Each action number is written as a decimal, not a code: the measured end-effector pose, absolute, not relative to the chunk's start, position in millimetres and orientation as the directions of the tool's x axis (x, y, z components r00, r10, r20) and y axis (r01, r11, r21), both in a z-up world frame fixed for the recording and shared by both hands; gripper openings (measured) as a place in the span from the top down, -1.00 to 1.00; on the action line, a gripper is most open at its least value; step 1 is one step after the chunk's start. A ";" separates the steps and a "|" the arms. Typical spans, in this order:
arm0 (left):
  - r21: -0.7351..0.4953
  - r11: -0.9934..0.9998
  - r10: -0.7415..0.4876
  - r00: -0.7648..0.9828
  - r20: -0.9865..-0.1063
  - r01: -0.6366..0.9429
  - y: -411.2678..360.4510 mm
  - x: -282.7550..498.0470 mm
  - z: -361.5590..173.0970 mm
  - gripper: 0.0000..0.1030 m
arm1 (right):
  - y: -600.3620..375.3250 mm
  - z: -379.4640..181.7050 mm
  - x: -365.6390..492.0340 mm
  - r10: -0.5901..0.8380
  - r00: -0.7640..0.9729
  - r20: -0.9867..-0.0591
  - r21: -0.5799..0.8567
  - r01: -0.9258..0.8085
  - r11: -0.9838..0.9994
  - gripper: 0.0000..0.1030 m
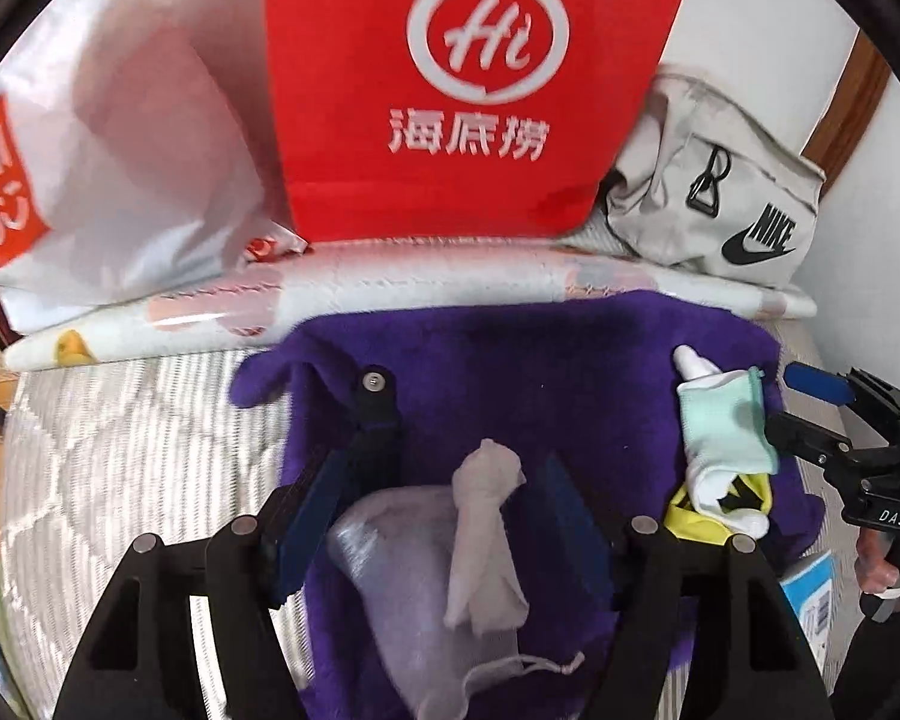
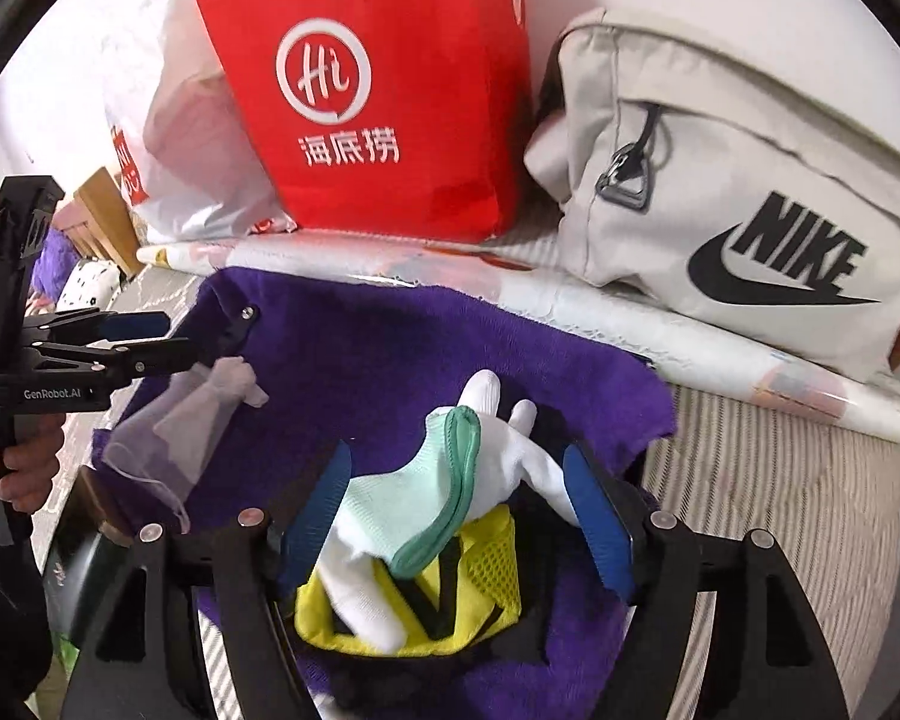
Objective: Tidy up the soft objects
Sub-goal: 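Release the glove onto the towel with the right tool while the left tool releases the white cloth there, then grasp the white sponge with the right tool while the left tool moves to the green tissue pack, then grasp and lift the green tissue pack with the left tool while the right tool holds the sponge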
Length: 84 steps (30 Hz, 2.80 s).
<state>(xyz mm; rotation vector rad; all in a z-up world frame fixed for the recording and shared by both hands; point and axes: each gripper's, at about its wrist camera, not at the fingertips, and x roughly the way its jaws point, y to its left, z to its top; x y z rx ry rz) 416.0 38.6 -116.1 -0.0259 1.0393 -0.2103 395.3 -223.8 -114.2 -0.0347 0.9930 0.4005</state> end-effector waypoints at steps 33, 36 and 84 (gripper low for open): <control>-0.269 0.963 -0.217 0.553 -0.804 -0.014 105.7 135.4 -104.1 -0.33 | -173.5 -126.9 87.6 0.428 0.415 -0.803 0.243 -0.428 0.871 -0.41; -0.315 0.948 -0.239 0.553 -0.798 -0.045 112.2 121.8 -112.8 -0.33 | -165.5 -142.2 79.3 0.406 0.405 -0.819 0.226 -0.423 0.878 -0.42; -0.176 0.979 -0.103 0.486 -0.868 -0.106 73.0 107.9 -175.7 0.03 | -244.0 -175.1 57.0 0.266 0.493 -0.828 0.133 -0.288 0.948 0.02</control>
